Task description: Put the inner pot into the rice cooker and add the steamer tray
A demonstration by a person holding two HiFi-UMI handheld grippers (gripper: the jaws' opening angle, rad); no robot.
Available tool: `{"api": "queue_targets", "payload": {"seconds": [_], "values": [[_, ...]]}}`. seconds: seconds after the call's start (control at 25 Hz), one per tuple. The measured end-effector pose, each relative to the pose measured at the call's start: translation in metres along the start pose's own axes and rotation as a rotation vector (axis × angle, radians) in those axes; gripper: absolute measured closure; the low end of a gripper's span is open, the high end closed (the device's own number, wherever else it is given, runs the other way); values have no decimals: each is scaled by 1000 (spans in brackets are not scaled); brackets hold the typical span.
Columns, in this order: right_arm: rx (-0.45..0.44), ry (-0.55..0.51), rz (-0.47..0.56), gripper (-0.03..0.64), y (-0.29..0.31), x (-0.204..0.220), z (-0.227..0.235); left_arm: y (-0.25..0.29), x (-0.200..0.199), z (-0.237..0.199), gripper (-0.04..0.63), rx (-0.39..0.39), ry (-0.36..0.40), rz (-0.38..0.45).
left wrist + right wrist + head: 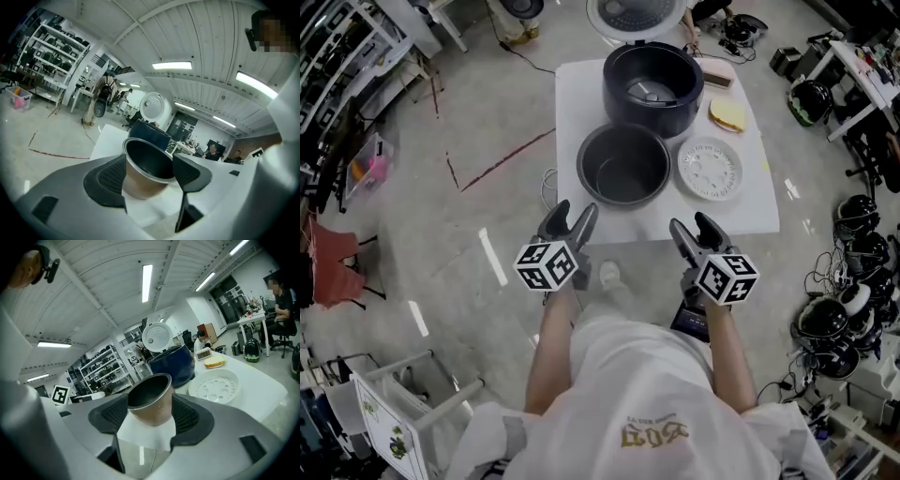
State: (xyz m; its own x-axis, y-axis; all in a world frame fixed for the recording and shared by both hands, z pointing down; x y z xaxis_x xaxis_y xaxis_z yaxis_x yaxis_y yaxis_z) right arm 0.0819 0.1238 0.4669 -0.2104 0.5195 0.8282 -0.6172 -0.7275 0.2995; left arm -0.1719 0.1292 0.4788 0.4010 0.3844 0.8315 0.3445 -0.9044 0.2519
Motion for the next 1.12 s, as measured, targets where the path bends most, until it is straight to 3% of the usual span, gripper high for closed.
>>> {"api": "queue_targets", "payload": {"seconds": [0.4, 0.84, 1.12], "values": [[115, 94, -32, 322, 90, -13, 21, 94, -29, -68, 279, 106, -26, -136], [162, 123, -120, 319, 124, -7, 45, 137, -15, -81, 293, 207, -21, -295], [146, 162, -144, 356, 135, 5, 57, 150, -5, -76, 301, 226, -9, -337]]}}
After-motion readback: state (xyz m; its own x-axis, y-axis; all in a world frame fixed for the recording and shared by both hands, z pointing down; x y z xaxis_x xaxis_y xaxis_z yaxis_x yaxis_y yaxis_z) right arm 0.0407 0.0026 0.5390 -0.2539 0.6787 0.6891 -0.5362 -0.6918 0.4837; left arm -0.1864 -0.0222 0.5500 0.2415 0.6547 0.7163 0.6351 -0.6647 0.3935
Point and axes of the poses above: the fingertips, and each gripper's own axes: y forward along the fingers, z to its right, x out of its underside, the point moved 3 cm from there along -y, backward along the fingers, and after that the axes turned 1 degree about z, right-handed, at the moved point
